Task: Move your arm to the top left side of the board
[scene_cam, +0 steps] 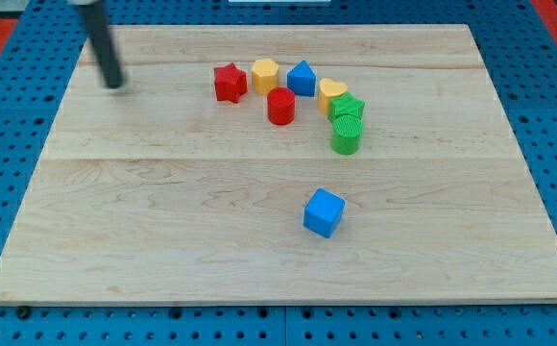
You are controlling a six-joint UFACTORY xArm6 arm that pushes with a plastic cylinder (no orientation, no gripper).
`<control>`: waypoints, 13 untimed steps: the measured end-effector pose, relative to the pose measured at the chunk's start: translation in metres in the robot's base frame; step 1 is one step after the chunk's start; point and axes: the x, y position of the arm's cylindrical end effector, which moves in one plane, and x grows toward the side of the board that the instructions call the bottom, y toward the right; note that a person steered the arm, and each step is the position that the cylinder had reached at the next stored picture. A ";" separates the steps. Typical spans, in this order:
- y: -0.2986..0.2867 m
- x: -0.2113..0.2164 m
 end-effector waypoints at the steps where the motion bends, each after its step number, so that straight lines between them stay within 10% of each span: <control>1: -0.016 0.012; 3: 0.157 -0.049; 4: 0.006 -0.024; 5: 0.053 0.051; 6: 0.031 -0.032; 7: -0.018 -0.012; 8: 0.065 -0.004; 9: 0.011 -0.069; 11: 0.097 -0.052; 12: -0.007 -0.071; 13: 0.076 -0.026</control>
